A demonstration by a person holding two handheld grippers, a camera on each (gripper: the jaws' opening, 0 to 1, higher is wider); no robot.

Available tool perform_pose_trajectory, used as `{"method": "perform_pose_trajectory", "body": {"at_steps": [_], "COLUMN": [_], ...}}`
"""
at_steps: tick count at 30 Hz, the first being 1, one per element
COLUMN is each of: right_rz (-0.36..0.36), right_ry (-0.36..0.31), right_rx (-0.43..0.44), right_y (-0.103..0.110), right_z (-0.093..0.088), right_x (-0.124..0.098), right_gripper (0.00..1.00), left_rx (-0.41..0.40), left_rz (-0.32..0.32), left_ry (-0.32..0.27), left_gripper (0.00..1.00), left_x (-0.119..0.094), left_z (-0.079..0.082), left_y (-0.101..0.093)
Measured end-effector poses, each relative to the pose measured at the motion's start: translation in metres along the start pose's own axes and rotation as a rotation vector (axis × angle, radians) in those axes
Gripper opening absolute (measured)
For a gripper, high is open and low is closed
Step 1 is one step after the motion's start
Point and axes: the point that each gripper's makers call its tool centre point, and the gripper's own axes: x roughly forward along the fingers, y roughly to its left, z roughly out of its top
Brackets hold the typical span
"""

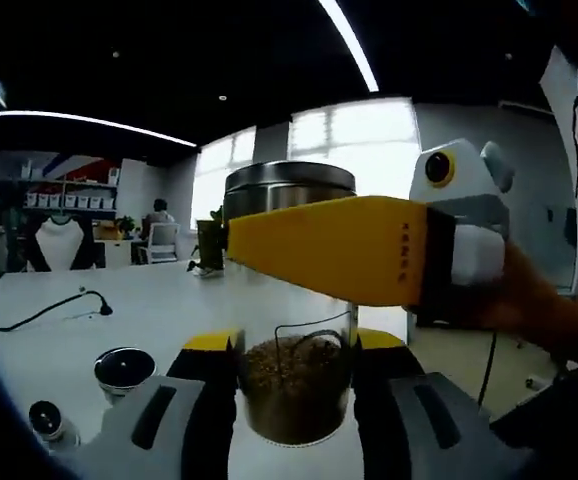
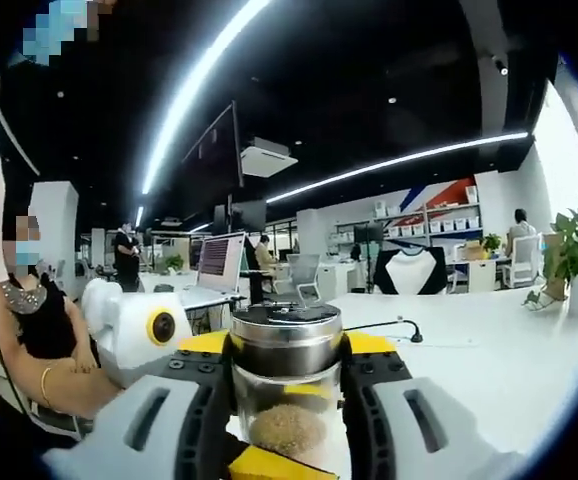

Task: Rotate the seasoning bottle until the label or dispensing opening points toward the visible target arrow and the bottle remains upright within the marked orientation range

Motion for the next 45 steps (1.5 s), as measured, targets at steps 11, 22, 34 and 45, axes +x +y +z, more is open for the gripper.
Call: {"method": "perform_pose_trajectory", "body": {"at_steps": [11, 22, 34, 45], "right_rz": [-0.063, -0.146, -0.229, -0.176], "right_ry": [0.026, 0.032, 0.085, 0.1], "right_rx": [0.011, 0.07, 0.058, 0.04], "right_y": [-0.004, -0.004, -0.008, -0.009], "right_z": [-0.009, -0.01, -0.02, -0.027], "right_x": [0.003, 0.004, 0.005, 0.007], "right_gripper": [0.39, 0.48, 0.47, 0.38], "left_rx": [0.037, -0.007, 0.031, 0.014], "left_rz": [0.197, 0.386, 0.46, 0.445], "left_ry": [-0.001, -0.041, 0.009, 0.037], "left_gripper": [0.46, 0.46, 0.46, 0.46], "left_x": [-0.003, -0.003, -0.003, -0.004], "left_z": [-0.005, -0.005, -0.016, -0.025], "left_y": [0.013, 0.018, 0.023, 0.026]}}
